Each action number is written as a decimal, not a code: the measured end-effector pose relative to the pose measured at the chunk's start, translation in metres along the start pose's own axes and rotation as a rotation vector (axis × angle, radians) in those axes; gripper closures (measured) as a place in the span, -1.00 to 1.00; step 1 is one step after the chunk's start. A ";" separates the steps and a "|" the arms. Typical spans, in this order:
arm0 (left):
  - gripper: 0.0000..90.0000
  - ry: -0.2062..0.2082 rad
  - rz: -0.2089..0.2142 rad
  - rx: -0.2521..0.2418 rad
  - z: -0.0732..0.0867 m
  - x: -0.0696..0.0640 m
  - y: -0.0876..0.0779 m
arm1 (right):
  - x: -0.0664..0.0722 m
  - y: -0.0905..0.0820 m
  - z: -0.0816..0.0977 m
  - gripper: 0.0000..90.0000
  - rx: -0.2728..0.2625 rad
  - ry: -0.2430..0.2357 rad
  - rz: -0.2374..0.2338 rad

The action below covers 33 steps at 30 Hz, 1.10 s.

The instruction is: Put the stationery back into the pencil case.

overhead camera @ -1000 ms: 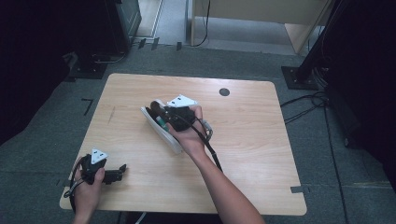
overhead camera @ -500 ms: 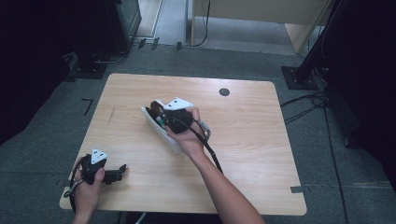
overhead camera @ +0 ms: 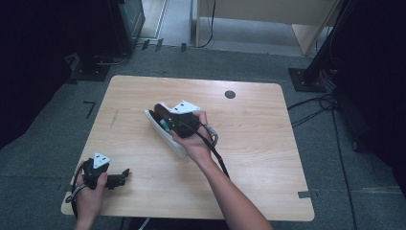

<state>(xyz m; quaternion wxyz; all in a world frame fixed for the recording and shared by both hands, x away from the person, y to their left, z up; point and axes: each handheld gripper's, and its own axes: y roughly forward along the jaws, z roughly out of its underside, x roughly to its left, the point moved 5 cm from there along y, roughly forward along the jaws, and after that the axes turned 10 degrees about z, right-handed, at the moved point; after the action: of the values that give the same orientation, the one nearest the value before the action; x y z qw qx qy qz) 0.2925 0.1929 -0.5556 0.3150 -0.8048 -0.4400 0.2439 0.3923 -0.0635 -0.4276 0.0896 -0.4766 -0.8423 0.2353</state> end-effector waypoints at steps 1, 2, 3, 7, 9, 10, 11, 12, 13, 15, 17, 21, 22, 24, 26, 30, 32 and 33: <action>-1.00 -0.001 0.000 0.000 0.000 0.000 0.000 | 0.000 -0.002 0.000 0.64 0.000 0.005 -0.001; -1.00 0.000 0.000 0.000 0.000 0.000 0.000 | 0.000 -0.003 -0.001 0.59 -0.003 0.005 -0.003; -1.00 0.000 0.000 0.000 0.000 0.000 0.000 | -0.001 -0.005 -0.001 0.54 -0.002 0.007 -0.001; -1.00 -0.004 -0.001 -0.005 0.000 0.000 0.000 | -0.006 -0.012 -0.003 0.23 -0.016 0.035 0.012; -1.00 -0.002 -0.001 -0.003 0.000 0.000 0.000 | -0.010 -0.016 -0.003 0.13 -0.027 0.050 0.022; -1.00 -0.001 0.000 -0.002 0.000 0.000 0.000 | -0.012 -0.018 -0.002 0.10 -0.029 0.053 0.029; -1.00 0.000 0.000 -0.001 0.000 0.000 0.000 | -0.014 -0.020 -0.002 0.04 -0.026 0.062 0.030; -1.00 0.001 0.000 0.000 0.000 0.000 0.000 | -0.016 -0.022 -0.001 -0.03 -0.024 0.068 0.033; -1.00 0.001 0.000 0.000 0.000 0.000 0.000 | -0.019 -0.024 0.000 -0.09 -0.023 0.073 0.041; -1.00 0.001 0.000 0.001 0.000 0.000 0.000 | -0.024 -0.028 0.001 -0.22 -0.022 0.088 0.057; -1.00 0.001 0.000 0.000 0.000 0.000 0.000 | -0.030 -0.032 0.001 -0.29 -0.023 0.108 0.063; -1.00 0.001 0.000 0.000 0.000 0.000 0.000 | -0.043 -0.043 0.005 -0.40 -0.037 0.126 0.084; -1.00 0.001 0.000 0.000 0.000 0.000 0.000 | -0.046 -0.045 0.006 -0.41 -0.034 0.129 0.092; -1.00 0.001 0.000 0.000 0.000 0.000 0.000 | -0.052 -0.049 0.009 -0.45 -0.036 0.126 0.108; -1.00 0.001 0.000 0.001 0.000 0.000 0.000 | -0.058 -0.053 0.012 -0.47 -0.034 0.130 0.119; -1.00 0.001 0.000 0.001 0.000 0.000 0.000 | -0.071 -0.062 0.020 -0.52 -0.027 0.145 0.139; -1.00 0.001 0.000 0.001 0.000 0.000 0.000 | -0.077 -0.066 0.026 -0.57 -0.021 0.141 0.148; -1.00 0.001 0.000 0.000 0.000 0.000 0.000 | -0.079 -0.067 0.028 -0.60 -0.018 0.134 0.150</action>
<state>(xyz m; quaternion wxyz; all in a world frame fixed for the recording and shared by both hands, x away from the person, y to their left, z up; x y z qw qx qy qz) 0.2925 0.1930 -0.5556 0.3154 -0.8048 -0.4399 0.2435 0.3723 -0.1681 -0.4140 0.1237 -0.5537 -0.7985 0.2014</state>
